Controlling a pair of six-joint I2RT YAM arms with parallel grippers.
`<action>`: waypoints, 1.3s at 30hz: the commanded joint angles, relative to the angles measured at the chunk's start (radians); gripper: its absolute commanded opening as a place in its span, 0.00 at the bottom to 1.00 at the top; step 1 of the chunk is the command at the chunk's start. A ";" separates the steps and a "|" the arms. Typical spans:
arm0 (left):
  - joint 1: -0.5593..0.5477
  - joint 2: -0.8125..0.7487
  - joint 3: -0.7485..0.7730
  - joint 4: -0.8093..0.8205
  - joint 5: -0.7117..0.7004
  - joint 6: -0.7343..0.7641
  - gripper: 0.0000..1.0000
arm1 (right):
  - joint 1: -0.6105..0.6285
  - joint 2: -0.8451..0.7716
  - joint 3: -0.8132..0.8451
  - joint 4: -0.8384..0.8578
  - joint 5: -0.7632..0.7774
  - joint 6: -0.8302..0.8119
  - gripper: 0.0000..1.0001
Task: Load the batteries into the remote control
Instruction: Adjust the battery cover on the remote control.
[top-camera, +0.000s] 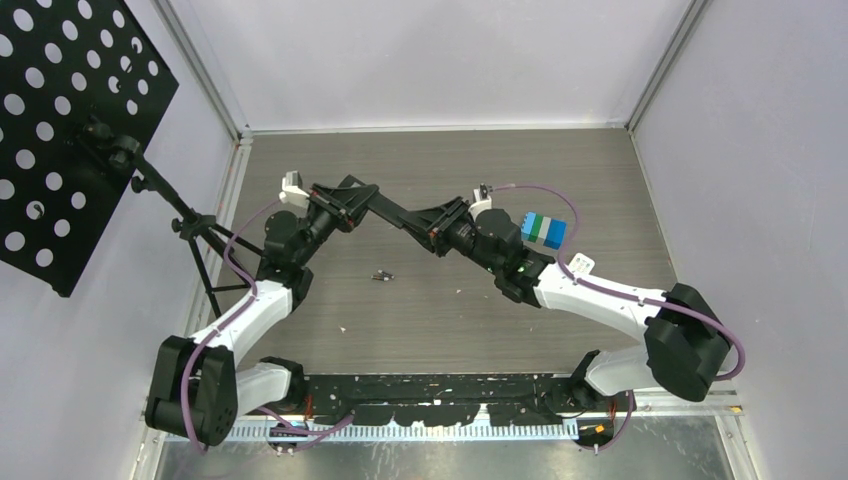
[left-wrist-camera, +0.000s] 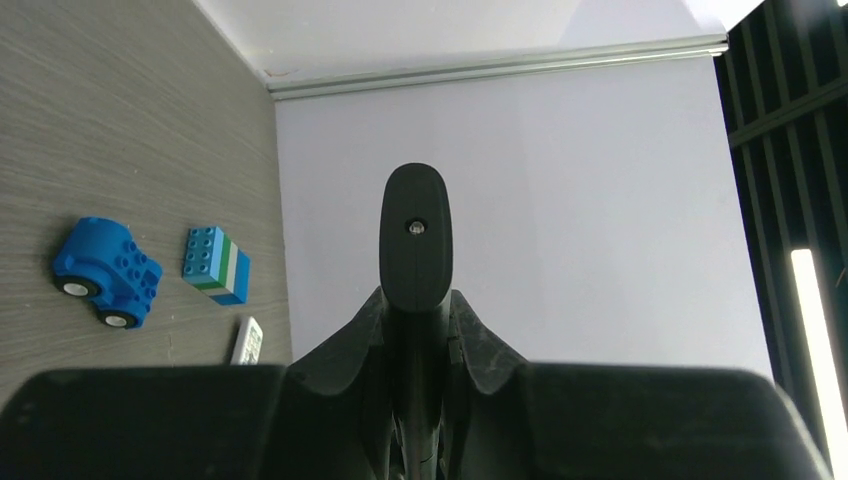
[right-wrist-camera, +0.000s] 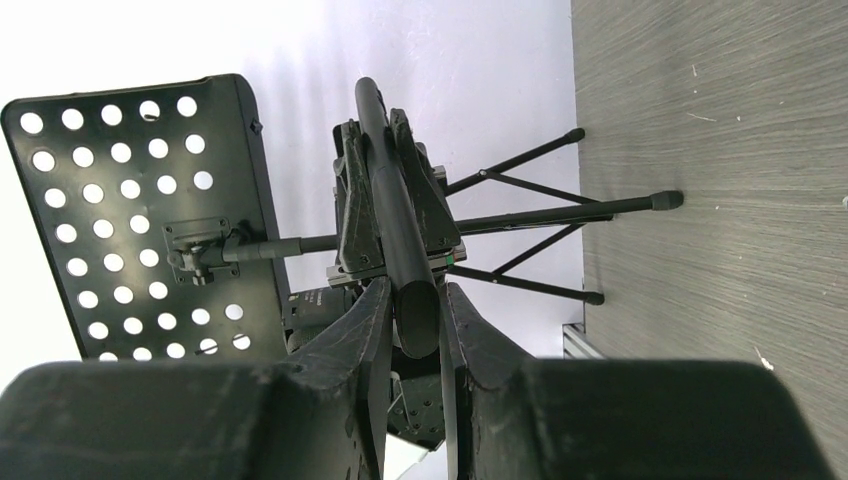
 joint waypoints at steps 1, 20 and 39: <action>-0.024 -0.033 0.029 0.259 0.155 0.022 0.00 | -0.003 0.040 0.023 -0.044 0.023 -0.051 0.19; -0.156 -0.023 0.051 0.285 0.253 0.109 0.00 | 0.001 0.183 0.085 0.144 -0.082 -0.236 0.25; -0.161 -0.035 0.044 0.169 0.239 0.199 0.00 | -0.084 -0.049 -0.140 0.225 -0.183 -0.351 0.50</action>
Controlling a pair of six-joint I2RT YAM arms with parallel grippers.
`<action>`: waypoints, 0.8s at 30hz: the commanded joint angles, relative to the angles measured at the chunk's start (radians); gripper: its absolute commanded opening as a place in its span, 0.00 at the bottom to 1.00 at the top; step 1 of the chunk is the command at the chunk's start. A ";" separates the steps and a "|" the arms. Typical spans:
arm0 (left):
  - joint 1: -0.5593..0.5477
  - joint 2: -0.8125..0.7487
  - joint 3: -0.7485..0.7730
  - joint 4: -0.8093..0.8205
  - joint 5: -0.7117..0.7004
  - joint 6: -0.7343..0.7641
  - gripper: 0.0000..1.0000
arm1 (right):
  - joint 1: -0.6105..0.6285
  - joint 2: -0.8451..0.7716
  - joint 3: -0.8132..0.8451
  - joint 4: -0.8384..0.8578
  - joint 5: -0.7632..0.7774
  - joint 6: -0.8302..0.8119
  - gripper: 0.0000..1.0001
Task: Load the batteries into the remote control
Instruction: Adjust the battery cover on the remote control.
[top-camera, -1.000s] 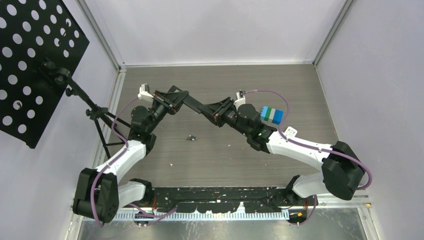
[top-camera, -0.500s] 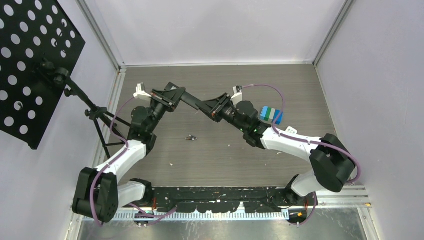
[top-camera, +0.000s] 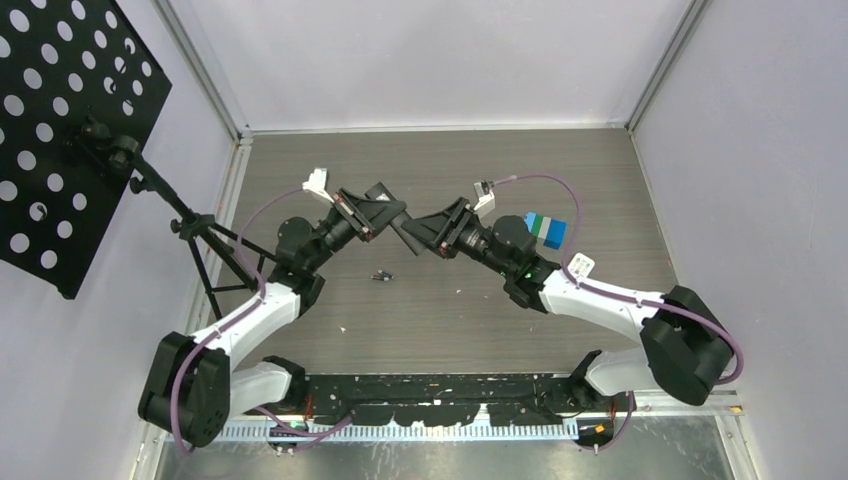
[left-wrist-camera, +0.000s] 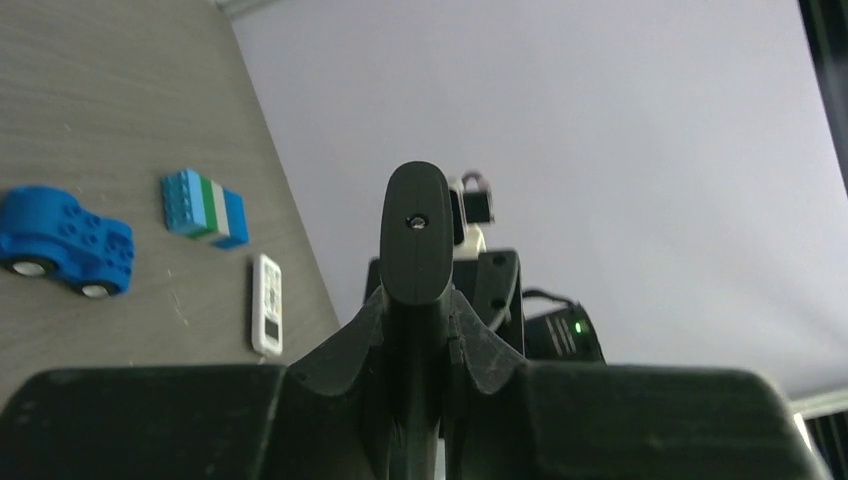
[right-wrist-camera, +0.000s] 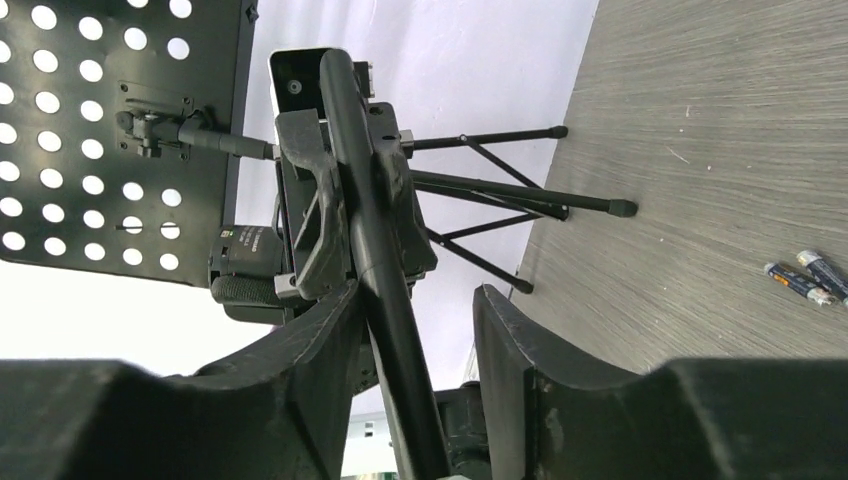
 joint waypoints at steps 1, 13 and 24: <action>-0.035 -0.031 0.045 0.077 0.178 -0.009 0.00 | -0.030 -0.062 -0.045 -0.015 -0.019 -0.063 0.54; -0.037 0.002 0.126 -0.023 0.289 0.019 0.00 | -0.128 -0.193 -0.029 -0.127 -0.490 -0.283 0.75; -0.040 0.031 0.210 -0.086 0.453 0.082 0.00 | -0.128 -0.149 0.083 -0.347 -0.627 -0.484 0.53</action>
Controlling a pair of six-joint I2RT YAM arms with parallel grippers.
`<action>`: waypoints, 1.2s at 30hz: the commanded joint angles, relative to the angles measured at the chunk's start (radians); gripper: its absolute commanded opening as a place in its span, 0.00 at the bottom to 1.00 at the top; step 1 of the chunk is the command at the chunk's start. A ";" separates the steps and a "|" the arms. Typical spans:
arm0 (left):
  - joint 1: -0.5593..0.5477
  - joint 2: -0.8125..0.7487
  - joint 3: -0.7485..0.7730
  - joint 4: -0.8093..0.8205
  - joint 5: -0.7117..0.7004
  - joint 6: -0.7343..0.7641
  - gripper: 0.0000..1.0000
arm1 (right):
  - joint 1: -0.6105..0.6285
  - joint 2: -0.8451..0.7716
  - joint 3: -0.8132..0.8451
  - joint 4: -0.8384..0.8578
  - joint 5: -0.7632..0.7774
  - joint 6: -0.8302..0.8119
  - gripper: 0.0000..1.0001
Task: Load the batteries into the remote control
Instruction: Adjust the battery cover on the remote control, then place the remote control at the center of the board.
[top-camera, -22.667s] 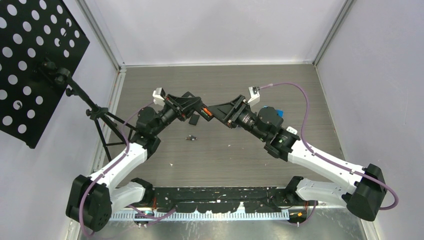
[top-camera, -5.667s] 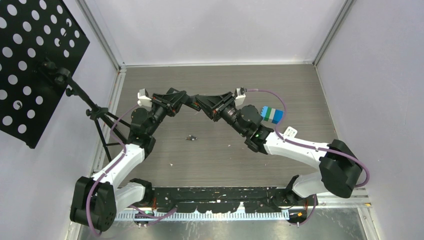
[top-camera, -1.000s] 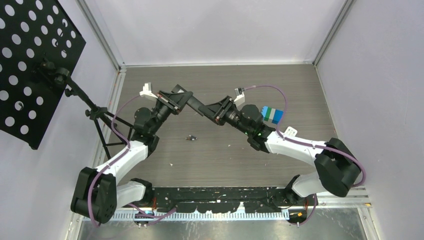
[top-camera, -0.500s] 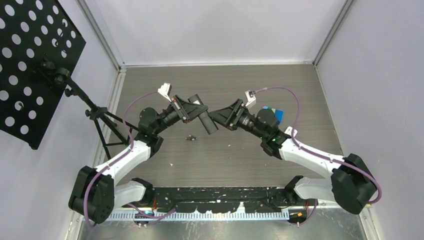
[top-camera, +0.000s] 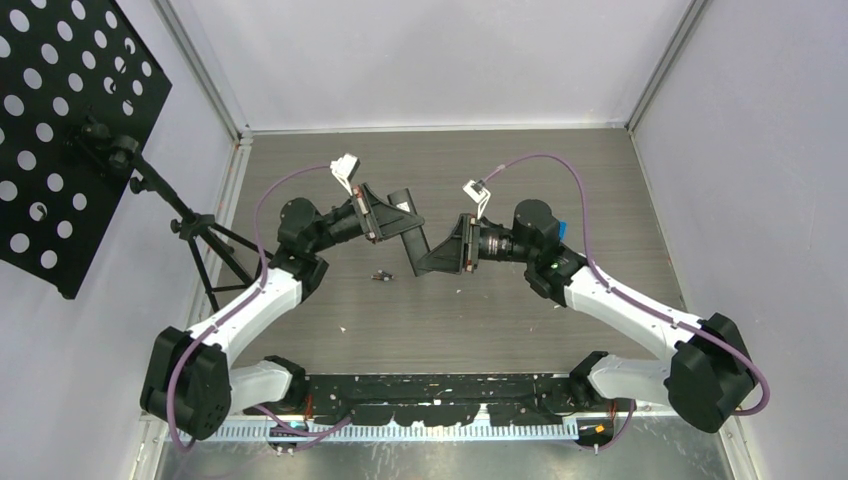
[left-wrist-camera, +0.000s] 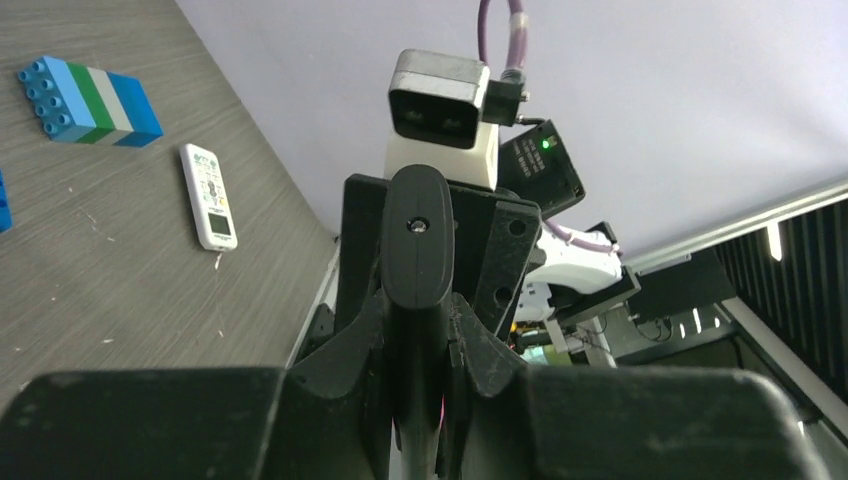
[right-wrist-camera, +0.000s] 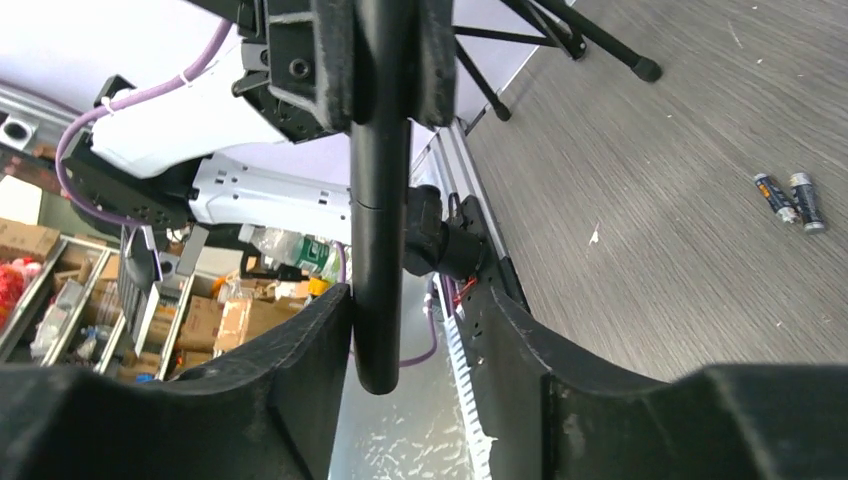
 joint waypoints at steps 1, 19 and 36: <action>-0.004 -0.001 0.064 0.015 0.097 0.029 0.00 | 0.001 0.022 0.057 -0.047 -0.029 -0.078 0.49; -0.034 -0.013 0.037 0.058 0.131 0.097 0.00 | -0.026 0.196 0.036 0.339 0.245 0.338 0.10; -0.034 0.000 0.070 0.076 0.119 0.092 0.00 | -0.051 0.227 0.063 0.395 0.100 0.289 0.40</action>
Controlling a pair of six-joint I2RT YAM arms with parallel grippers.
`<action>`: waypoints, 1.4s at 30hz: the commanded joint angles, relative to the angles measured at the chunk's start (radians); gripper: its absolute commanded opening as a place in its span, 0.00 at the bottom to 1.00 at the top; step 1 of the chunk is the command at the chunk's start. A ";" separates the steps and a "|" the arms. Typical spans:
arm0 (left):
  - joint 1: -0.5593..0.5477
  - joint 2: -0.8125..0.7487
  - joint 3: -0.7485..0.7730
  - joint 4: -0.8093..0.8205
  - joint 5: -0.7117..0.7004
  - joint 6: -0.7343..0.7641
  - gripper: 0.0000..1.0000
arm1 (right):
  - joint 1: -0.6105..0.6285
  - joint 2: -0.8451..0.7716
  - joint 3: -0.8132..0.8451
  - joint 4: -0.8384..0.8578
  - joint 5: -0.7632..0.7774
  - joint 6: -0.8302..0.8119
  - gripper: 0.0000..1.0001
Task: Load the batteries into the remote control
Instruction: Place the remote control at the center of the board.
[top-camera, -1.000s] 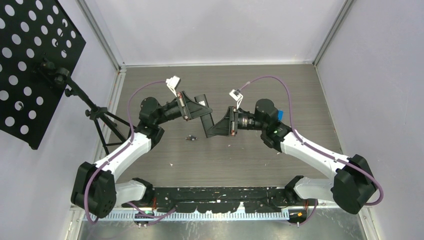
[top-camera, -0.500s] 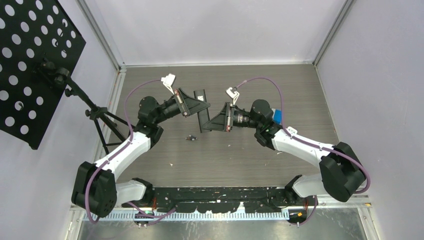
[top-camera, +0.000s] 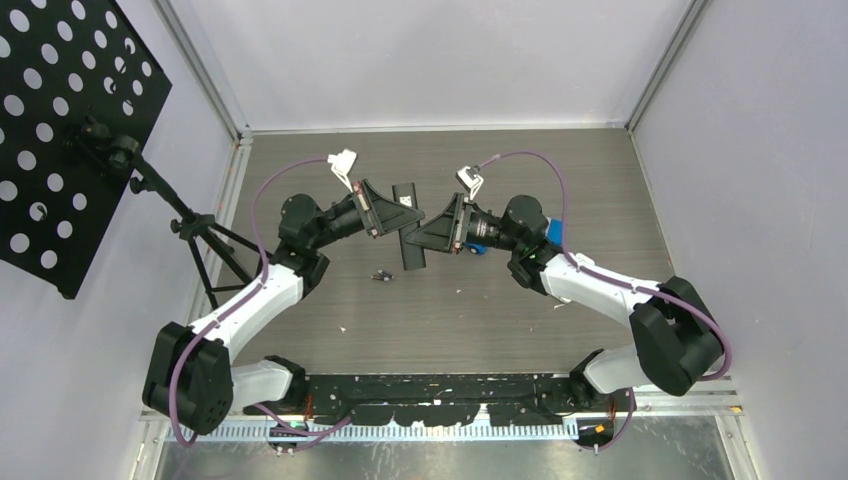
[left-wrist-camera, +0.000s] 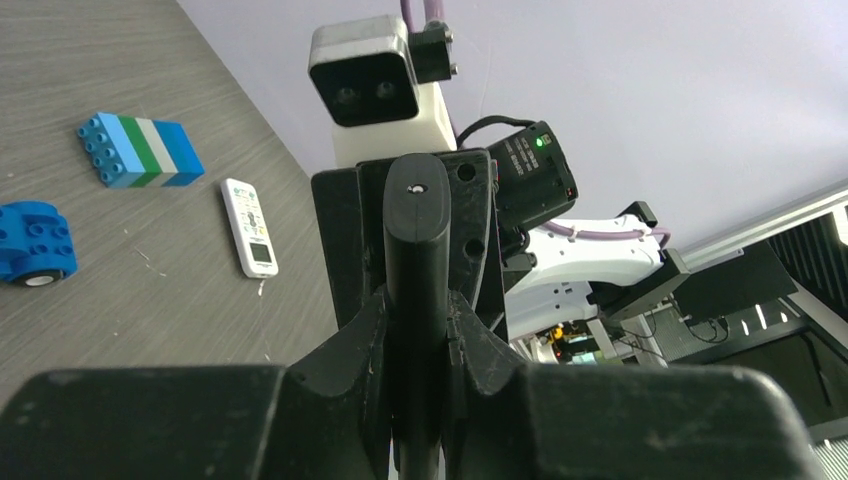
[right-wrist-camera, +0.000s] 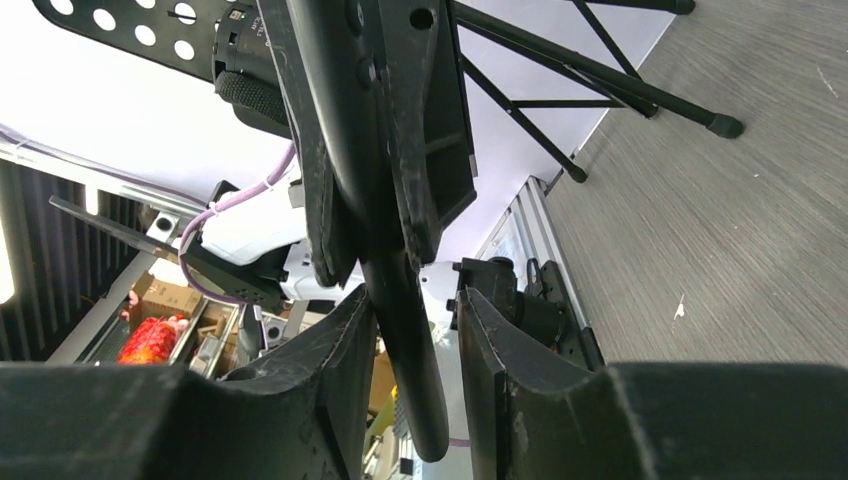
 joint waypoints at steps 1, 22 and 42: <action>-0.035 -0.025 0.044 0.077 0.134 -0.029 0.00 | -0.034 0.011 0.039 0.003 0.070 -0.059 0.41; -0.032 -0.125 0.129 -0.668 -0.318 0.403 0.98 | -0.044 -0.165 0.176 -0.708 0.340 -0.498 0.00; -0.032 -0.123 0.107 -1.032 -0.687 0.550 0.99 | -0.044 0.164 0.305 -1.476 1.190 -0.699 0.00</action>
